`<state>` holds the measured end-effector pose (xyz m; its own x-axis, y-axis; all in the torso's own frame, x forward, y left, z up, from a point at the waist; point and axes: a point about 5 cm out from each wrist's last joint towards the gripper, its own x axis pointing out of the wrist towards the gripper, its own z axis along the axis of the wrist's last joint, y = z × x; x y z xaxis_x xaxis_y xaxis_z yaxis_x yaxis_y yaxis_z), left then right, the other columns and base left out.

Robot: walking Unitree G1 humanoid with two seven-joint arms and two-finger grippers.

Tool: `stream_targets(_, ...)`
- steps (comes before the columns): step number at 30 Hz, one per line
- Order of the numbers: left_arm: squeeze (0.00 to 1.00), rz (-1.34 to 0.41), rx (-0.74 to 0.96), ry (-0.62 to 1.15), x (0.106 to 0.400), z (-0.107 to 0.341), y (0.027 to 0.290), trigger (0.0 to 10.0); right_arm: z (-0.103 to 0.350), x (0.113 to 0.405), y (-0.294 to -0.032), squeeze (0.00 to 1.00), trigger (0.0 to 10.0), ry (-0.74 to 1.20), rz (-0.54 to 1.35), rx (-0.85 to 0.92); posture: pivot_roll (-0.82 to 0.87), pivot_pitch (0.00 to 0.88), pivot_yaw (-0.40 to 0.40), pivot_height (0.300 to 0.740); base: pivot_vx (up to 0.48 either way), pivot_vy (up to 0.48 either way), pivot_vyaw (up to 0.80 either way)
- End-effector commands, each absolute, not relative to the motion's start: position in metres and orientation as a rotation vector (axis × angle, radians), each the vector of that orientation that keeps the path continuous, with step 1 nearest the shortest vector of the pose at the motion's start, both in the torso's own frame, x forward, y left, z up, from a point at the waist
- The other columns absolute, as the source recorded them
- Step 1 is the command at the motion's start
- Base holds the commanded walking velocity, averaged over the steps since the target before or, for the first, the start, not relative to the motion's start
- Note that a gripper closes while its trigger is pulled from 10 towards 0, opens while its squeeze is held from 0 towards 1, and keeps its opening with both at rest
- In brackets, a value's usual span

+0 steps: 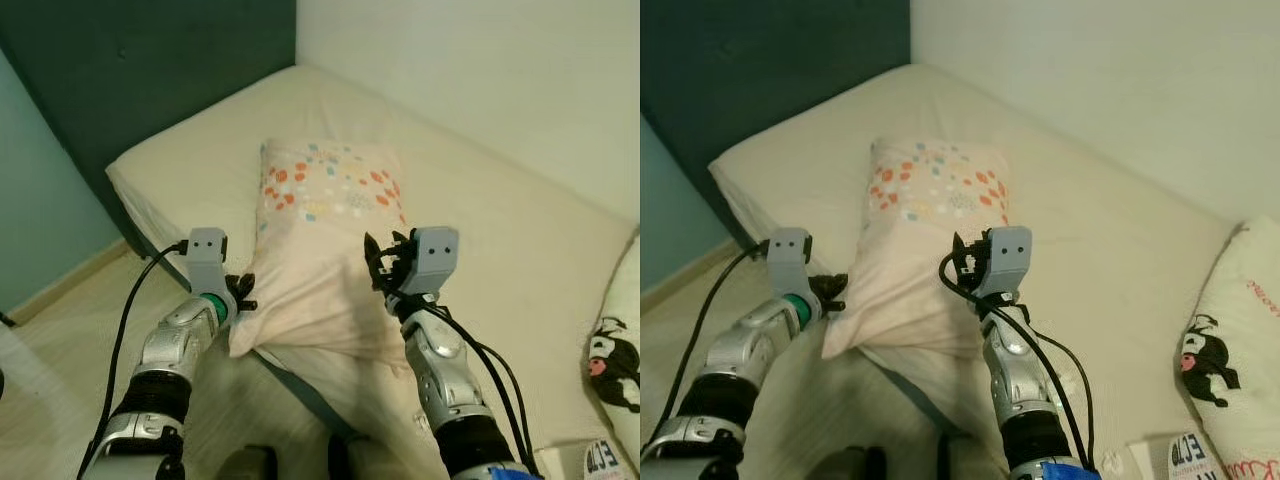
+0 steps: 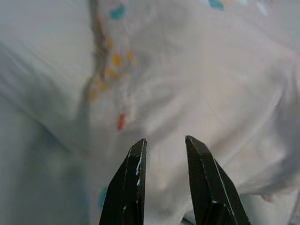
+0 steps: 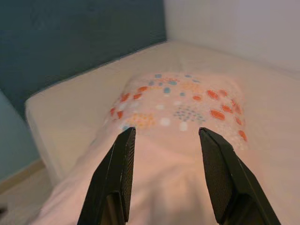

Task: Clean up the room

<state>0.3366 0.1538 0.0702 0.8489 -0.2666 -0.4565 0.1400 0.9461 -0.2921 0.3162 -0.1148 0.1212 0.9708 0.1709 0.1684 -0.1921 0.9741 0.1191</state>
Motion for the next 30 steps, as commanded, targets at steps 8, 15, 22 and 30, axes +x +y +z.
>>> stream_targets(8, 0.0, -0.426, -0.024, 0.556, 0.346, 0.079, 0.154, 10.0, 0.143, 0.306, -0.117, 0.0, 10.0, -0.202, 0.151, 0.176, -0.12, 0.337, 0.055, 0.74, 0.0, 0.0, 0.0)
stream_targets(15, 0.0, -0.48, -0.257, 0.506, 0.362, 0.102, 0.155, 10.0, 0.147, 0.292, -0.113, 0.0, 10.0, -0.195, 0.14, 0.202, -0.14, 0.413, 0.06, 0.74, 0.0, 0.0, 0.0)
stream_targets(22, 1.0, -0.46, -0.258, 0.451, 0.371, 0.112, 0.165, 10.0, 0.15, 0.283, -0.108, 0.0, 10.0, -0.181, 0.15, 0.204, -0.16, 0.448, 0.065, 0.74, 0.0, 0.0, 0.0)
stream_targets(30, 1.0, -0.486, -0.384, 0.42, 0.368, 0.119, 0.192, 10.0, 0.153, 0.275, -0.108, 0.0, 10.0, -0.164, 0.14, 0.216, -0.17, 0.483, 0.067, 0.74, 0.0, 0.0, 0.0)
